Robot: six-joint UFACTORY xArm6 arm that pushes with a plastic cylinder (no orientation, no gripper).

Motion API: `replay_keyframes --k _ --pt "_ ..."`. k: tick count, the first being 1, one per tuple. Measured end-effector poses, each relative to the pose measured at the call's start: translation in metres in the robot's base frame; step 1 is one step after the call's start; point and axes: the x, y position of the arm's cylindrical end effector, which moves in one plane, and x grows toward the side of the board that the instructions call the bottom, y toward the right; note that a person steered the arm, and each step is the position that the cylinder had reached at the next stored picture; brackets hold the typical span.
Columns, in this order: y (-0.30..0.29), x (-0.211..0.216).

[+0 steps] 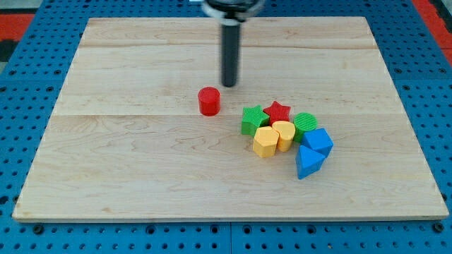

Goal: Slide the red circle into the yellow blocks

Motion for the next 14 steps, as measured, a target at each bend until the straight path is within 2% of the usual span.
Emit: replay_keyframes --k 1,3,6,7,9,11,12,14 --pt "-0.017 0.052" --pt "0.014 0.113" --pt "0.030 0.127" --pt "-0.003 0.132" --pt "-0.003 0.208" --pt "0.019 0.161" --pt "0.048 0.161" --pt "0.051 0.162"
